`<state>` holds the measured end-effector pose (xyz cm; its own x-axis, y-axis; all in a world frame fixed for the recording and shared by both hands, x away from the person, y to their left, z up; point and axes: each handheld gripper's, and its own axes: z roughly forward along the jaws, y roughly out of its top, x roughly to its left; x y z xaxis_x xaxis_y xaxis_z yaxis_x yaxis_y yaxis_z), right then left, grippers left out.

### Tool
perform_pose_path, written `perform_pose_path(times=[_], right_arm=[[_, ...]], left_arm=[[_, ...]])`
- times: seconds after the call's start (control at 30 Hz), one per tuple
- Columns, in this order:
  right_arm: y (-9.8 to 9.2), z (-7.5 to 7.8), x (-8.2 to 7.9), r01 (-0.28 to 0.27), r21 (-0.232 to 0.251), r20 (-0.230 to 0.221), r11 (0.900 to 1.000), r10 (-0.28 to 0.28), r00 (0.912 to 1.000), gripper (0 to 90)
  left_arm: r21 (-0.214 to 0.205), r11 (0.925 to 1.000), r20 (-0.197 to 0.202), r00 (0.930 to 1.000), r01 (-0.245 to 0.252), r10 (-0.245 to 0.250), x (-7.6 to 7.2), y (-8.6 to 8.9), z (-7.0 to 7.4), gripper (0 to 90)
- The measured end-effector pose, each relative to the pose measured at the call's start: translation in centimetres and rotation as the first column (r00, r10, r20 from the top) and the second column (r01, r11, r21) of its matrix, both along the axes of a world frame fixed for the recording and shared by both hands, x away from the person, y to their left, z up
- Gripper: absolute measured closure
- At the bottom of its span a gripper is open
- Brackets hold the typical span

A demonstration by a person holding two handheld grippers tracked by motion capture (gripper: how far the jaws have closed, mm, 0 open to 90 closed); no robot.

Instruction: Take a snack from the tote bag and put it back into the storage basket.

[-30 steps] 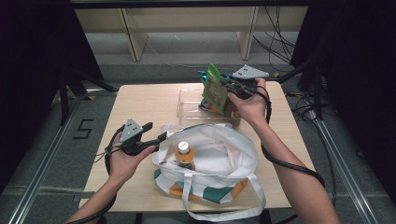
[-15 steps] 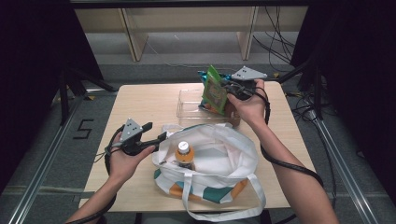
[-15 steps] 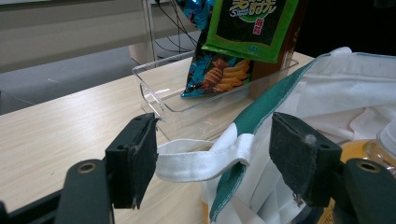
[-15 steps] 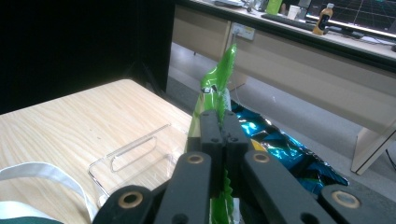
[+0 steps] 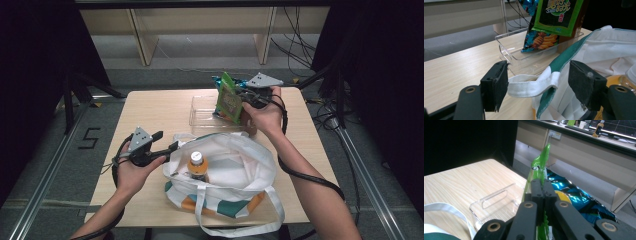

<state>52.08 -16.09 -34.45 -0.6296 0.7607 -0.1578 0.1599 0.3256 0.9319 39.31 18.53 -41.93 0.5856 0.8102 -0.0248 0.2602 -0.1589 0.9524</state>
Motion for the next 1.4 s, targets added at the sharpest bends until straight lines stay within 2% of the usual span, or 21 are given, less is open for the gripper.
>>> perform_pose_path(times=[0.07,0.1,0.13,0.23,0.27,0.3,0.33,0.4,0.43,0.47,0.5,0.57,0.63,0.87,0.93,1.27,1.3,1.33,1.37,1.4], right_arm=[[0.1,-0.1,-0.1,0.007,0.006,-0.012,1.0,-0.007,0.9999,90.0],[0.1,-0.1,0.0,0.01,0.001,0.008,1.0,-0.01,0.9999,90.0],[0.1,-0.1,-0.1,0.004,0.003,-0.001,1.0,-0.004,1.0,90.0],[0.1,-0.2,0.1,-0.003,-0.011,0.015,0.9999,0.003,0.9999,90.0],[0.2,-0.2,-0.1,-0.002,-0.004,-0.008,1.0,0.002,1.0,90.0],[0.2,-0.2,-0.1,-0.003,-0.014,0.002,0.9999,0.003,1.0,90.0],[0.3,-0.3,0.0,0.007,-0.016,0.031,0.9998,-0.006,0.9995,90.0],[0.4,-0.3,0.0,-0.003,-0.024,0.025,0.9997,0.004,0.9997,90.0],[0.3,-0.3,0.1,-0.01,-0.049,0.057,0.9987,0.013,0.9983,90.0],[0.4,-0.4,0.1,-0.016,-0.047,0.045,0.9988,0.018,0.9989,90.0],[0.4,-0.4,0.1,-0.009,-0.051,0.061,0.9987,0.012,0.9981,90.0],[0.5,-0.5,0.1,-0.022,-0.049,0.046,0.9985,0.024,0.9987,90.0],[0.6,-0.5,0.0,-0.007,-0.045,0.042,0.999,0.009,0.9991,90.0],[0.6,-0.7,0.3,-0.011,-0.068,0.07,0.9976,0.016,0.9974,90.0],[0.6,-0.8,0.2,-0.011,-0.063,0.054,0.9979,0.014,0.9984,90.0],[0.6,-1.1,0.5,-0.003,-0.091,0.074,0.9958,0.01,0.9972,90.0],[0.6,-1.2,0.5,-0.003,-0.092,0.072,0.9958,0.01,0.9973,90.0],[0.7,-1.2,0.3,-0.001,-0.084,0.042,0.9965,0.004,0.9991,90.0],[0.6,-1.1,0.5,-0.019,-0.108,0.064,0.994,0.026,0.9976,90.0],[0.6,-1.1,0.6,-0.014,-0.109,0.074,0.9939,0.022,0.997,90.0]], left_arm=[[0.005,1.0,-0.003,1.0,-0.003,0.003,0.0,0.0,0.0,32.0],[0.004,1.0,-0.003,1.0,-0.003,0.003,0.0,0.0,0.0,32.0],[0.005,1.0,-0.004,1.0,-0.002,0.002,0.0,0.0,0.0,32.0],[0.005,1.0,-0.004,1.0,-0.002,0.002,0.0,0.0,0.0,32.0],[0.005,1.0,-0.003,1.0,-0.001,0.001,0.0,0.0,0.0,32.0],[0.005,1.0,-0.004,1.0,-0.002,0.002,0.0,0.0,0.0,32.0],[0.006,1.0,-0.004,1.0,-0.002,0.002,0.0,0.0,0.0,32.0],[0.006,1.0,-0.005,1.0,-0.002,0.002,0.0,0.0,0.0,32.0],[0.006,1.0,-0.005,1.0,-0.001,0.001,0.0,0.0,0.0,32.0],[0.006,1.0,-0.005,1.0,-0.001,0.001,0.0,0.0,0.0,32.0],[0.006,1.0,-0.005,1.0,-0.001,0.001,0.0,0.0,0.0,32.0],[0.007,1.0,-0.004,1.0,0.001,-0.001,0.0,0.0,0.0,32.0],[0.006,1.0,-0.004,1.0,0.0,0.0,0.0,-0.1,0.0,32.0],[0.007,1.0,-0.005,1.0,0.002,-0.002,0.0,-0.1,-0.1,32.0],[0.008,1.0,-0.005,1.0,0.002,-0.002,0.0,-0.1,-0.1,32.0],[0.007,1.0,-0.006,1.0,0.001,-0.001,0.0,-0.1,-0.1,32.0],[0.006,1.0,-0.006,1.0,0.002,-0.002,0.0,-0.1,-0.1,32.0],[0.006,1.0,-0.006,1.0,0.002,-0.001,0.0,-0.1,-0.1,32.0],[0.007,1.0,-0.006,1.0,0.002,-0.002,0.0,-0.1,-0.1,32.0],[0.007,1.0,-0.006,1.0,0.002,-0.002,0.0,-0.1,-0.1,32.0]])
